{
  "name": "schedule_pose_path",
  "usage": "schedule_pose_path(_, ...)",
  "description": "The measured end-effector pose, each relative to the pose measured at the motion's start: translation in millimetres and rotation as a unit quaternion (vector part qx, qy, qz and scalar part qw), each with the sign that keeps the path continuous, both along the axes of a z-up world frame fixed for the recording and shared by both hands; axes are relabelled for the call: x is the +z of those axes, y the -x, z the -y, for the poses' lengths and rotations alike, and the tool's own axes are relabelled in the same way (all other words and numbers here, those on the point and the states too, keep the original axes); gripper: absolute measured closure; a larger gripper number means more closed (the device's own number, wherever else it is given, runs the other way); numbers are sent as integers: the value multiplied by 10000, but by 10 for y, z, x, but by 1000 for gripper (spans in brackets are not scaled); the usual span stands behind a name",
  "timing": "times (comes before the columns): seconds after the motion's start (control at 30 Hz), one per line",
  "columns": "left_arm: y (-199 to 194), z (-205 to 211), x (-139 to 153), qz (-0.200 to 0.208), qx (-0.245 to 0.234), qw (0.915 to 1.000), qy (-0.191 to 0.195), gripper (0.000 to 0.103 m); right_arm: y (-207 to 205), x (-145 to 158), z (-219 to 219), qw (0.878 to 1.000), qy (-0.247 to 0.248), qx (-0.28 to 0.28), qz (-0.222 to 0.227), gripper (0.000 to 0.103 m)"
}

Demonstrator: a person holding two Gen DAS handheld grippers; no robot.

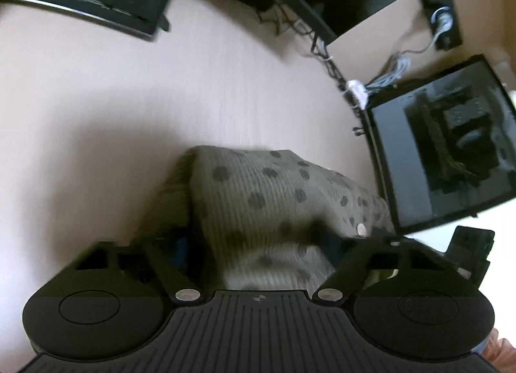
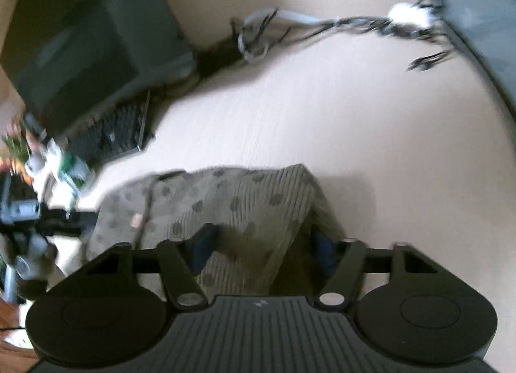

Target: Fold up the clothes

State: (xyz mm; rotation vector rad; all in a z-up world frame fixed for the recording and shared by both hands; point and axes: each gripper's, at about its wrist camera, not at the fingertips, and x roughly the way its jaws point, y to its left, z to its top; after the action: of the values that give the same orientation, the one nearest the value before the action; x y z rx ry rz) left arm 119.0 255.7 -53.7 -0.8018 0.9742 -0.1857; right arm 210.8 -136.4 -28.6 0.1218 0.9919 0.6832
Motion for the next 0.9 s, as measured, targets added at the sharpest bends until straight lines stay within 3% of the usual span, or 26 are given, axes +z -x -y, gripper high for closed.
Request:
schedule_pose_path(0.13, -505, -5, 259, 415, 127, 9980, -458, 72, -423, 140, -249, 9986, 127, -74, 515, 83)
schedule_pose_path(0.27, -666, -51, 643, 1079, 179, 9919, -641, 80, -715, 602, -222, 9933, -161, -94, 1136, 86)
schedule_pose_path(0.33, -618, -56, 708, 1253, 125, 9896, -695, 80, -748, 680, -195, 9928, -103, 48, 1191, 85)
schedule_pose_path(0.4, -561, -38, 585, 1054, 19, 9924, -639, 70, -738, 602, -157, 9949, 11, 151, 994, 81)
schedule_pose_path(0.47, -499, -6, 437, 818, -84, 9951, -552, 60, -690, 432, -116, 9957, 265, 136, 872, 63)
schedule_pose_path(0.6, -364, 69, 239, 656, -125, 9976, -180, 29, -621, 182, -17, 9973, 430, 86, 594, 54)
schedule_pose_path(0.67, -352, 120, 203, 649, -90, 9978, -109, 27, -637, 115, -3, 9983, 343, 117, 456, 47)
schedule_pose_path(0.7, -376, 158, 200, 607, -69, 9979, -198, 32, -638, 83, -23, 9984, 338, 148, 429, 47)
schedule_pose_path(0.73, -406, 195, 216, 559, -48, 9978, -358, 56, -627, 54, -60, 9981, 378, 183, 453, 60)
schedule_pose_path(0.77, -408, 202, 279, 570, -38, 9973, -455, 72, -614, 52, -98, 9975, 439, 226, 504, 87)
schedule_pose_path(0.8, -392, 191, 363, 619, -35, 9968, -496, 84, -603, 99, -134, 9966, 511, 263, 597, 95)
schedule_pose_path(0.9, -267, 185, 701, 937, -132, 9939, -560, 84, -499, 475, -44, 9951, 213, 301, 915, 96)
